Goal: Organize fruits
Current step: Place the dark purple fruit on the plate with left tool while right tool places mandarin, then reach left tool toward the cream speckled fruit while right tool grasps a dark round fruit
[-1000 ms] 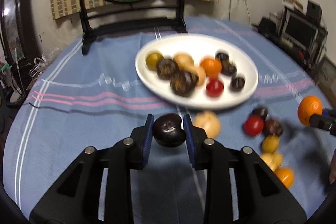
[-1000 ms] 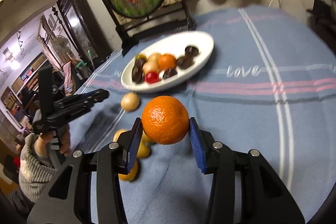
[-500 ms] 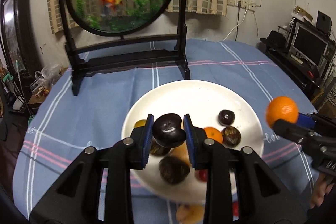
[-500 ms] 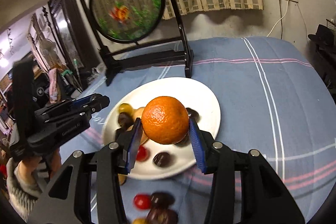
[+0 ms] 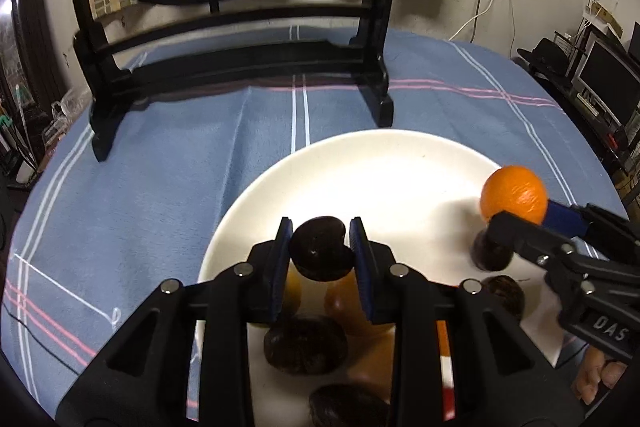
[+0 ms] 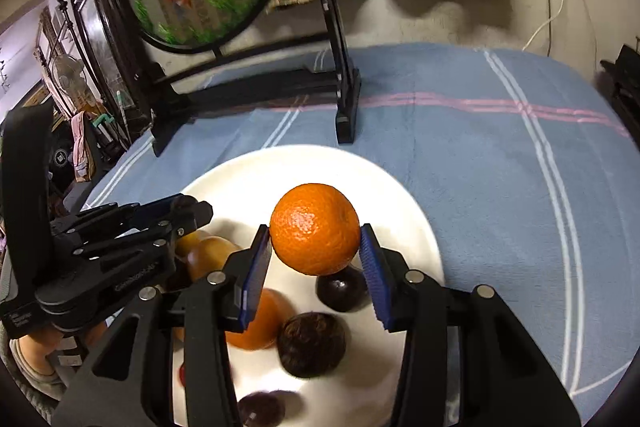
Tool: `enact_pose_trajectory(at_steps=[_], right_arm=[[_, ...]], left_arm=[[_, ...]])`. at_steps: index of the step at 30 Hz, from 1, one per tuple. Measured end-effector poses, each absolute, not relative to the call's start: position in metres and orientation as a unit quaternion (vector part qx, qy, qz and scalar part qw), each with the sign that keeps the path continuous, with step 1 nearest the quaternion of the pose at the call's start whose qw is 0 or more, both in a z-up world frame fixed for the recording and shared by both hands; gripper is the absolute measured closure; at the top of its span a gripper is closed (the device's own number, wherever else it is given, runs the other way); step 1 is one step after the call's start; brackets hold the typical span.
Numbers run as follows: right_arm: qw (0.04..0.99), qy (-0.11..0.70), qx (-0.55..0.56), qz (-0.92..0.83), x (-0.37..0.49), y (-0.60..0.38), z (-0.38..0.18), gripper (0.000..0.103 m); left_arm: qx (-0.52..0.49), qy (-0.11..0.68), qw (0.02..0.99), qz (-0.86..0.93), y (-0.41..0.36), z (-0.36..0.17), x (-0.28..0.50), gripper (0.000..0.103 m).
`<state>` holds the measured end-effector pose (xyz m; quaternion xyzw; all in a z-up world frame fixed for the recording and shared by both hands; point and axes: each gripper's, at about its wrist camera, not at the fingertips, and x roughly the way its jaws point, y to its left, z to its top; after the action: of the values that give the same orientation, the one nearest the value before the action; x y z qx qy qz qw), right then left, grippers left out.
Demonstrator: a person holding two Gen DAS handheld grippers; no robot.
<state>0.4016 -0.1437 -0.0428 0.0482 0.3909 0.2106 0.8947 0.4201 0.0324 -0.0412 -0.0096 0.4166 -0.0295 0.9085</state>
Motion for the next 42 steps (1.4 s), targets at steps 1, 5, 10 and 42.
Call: enact_pose_trajectory(at_steps=[1,5,10,42], right_arm=[[0.892,0.396,0.05,0.211,0.404,-0.144,-0.046,0.055],[0.901,0.379,0.053,0.203,0.398,-0.149,-0.042,0.037],[0.905,0.364,0.063,0.21,0.393,-0.15,-0.03,0.037],[0.896,0.39,-0.057,0.207,0.226,-0.172,-0.055,0.012]], left_arm=[[-0.012,0.42,0.907,-0.029,0.033,-0.044,0.422,0.073],[-0.023,0.416,0.909,-0.028,0.038,-0.045,0.424,0.055],[-0.021,0.404,0.914,-0.027,0.038,-0.037,0.418,0.043],[0.052,0.382,0.923,-0.006,0.041,-0.056,0.229,0.007]])
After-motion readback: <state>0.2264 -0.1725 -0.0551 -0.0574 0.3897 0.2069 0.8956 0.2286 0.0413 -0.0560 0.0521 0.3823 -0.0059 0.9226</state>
